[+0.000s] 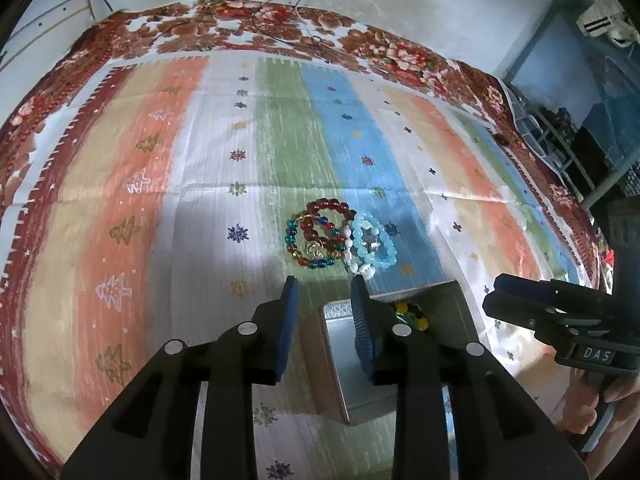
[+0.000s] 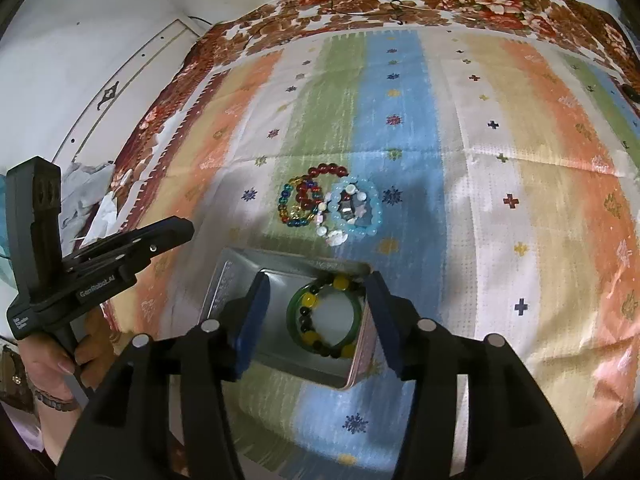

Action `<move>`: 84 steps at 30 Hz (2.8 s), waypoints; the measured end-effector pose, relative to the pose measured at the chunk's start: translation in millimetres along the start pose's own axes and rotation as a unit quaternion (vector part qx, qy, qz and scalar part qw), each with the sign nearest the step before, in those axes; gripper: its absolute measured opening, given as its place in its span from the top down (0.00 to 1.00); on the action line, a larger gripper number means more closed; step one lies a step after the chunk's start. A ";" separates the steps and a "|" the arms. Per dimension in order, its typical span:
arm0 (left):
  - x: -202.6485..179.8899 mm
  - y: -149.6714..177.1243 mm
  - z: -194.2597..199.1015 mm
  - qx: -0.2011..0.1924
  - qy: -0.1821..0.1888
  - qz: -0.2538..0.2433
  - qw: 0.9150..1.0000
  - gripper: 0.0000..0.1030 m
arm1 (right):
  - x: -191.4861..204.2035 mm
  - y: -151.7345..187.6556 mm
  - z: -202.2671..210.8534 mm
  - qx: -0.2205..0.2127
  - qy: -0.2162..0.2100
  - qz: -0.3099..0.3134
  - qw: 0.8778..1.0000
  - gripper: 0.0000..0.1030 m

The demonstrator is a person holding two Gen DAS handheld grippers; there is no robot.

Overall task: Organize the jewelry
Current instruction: 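Lower both bracelets into the silver box and open both grippers, then move both open grippers back to the remaining bracelets on the cloth, then grasp the multicolour beaded bracelet with the left gripper while the right grasps the light blue bracelet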

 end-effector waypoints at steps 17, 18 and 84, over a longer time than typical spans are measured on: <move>6.8 -19.5 -26.2 0.034 0.000 0.000 0.999 0.61 | -14.0 -26.9 -23.1 0.020 0.013 -0.006 1.000 0.46; 6.6 -20.7 -27.6 0.035 -0.001 -0.002 0.999 0.61 | -13.2 -27.4 -23.9 0.021 0.014 -0.005 1.000 0.46; 0.2 -40.8 -155.3 0.144 -0.088 -0.152 0.974 0.91 | -58.8 -54.7 -148.2 0.148 0.089 -0.004 0.985 0.61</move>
Point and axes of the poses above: each gripper's, at about its wrist camera, not at the fingertips, and z roughly against the way its jaws point, x to its left, y to its underside, the point moved 4 cm from there along -z, roughly the way its jaws point, and after that the axes turned 4 degrees about -y, right-handed, at the moved point
